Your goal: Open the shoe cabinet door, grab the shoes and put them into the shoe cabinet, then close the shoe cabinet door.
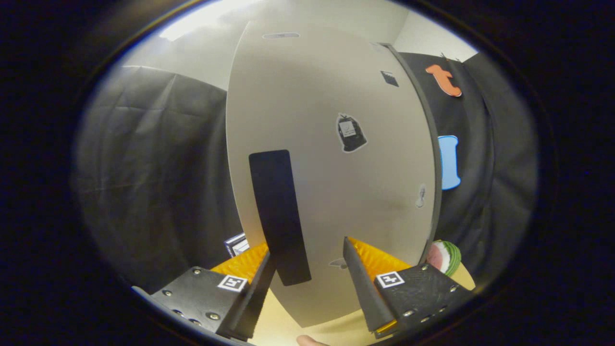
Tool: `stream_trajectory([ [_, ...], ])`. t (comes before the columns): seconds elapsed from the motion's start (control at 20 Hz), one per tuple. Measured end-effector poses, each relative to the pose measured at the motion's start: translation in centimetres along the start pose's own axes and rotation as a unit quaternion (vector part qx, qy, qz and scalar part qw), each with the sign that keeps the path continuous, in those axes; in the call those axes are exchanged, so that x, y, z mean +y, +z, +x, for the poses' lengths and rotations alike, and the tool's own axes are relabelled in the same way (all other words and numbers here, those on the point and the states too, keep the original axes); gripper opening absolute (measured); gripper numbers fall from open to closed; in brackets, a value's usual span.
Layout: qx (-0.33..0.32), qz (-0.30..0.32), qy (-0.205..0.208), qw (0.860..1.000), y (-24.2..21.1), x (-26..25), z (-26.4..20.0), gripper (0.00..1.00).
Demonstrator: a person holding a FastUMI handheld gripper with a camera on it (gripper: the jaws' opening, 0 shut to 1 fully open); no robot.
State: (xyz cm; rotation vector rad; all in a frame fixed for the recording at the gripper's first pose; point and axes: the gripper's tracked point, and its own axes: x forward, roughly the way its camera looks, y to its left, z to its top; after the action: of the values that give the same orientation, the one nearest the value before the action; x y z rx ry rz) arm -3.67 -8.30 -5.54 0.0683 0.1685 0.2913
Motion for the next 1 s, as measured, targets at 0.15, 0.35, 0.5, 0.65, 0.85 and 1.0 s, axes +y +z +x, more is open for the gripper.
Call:
stream_trajectory([
  [0.15, -0.005, -0.008, -0.017, 1.000, 0.2, 0.3, 2.7, 0.85],
  [0.35, -0.005, 0.001, -0.020, 1.000, 0.1, 0.9, 6.5, 0.95],
  [0.5, -0.007, -0.005, -0.035, 0.999, 0.2, 1.8, 8.9, 0.98],
  [0.65, -0.010, -0.006, -0.050, 0.999, 0.3, 1.7, 10.6, 0.99],
  [0.85, -0.018, -0.009, -0.073, 0.997, 0.4, 1.4, 12.5, 0.99],
  [1.0, -0.023, -0.009, -0.090, 0.996, 0.7, 1.4, 13.7, 0.99],
])
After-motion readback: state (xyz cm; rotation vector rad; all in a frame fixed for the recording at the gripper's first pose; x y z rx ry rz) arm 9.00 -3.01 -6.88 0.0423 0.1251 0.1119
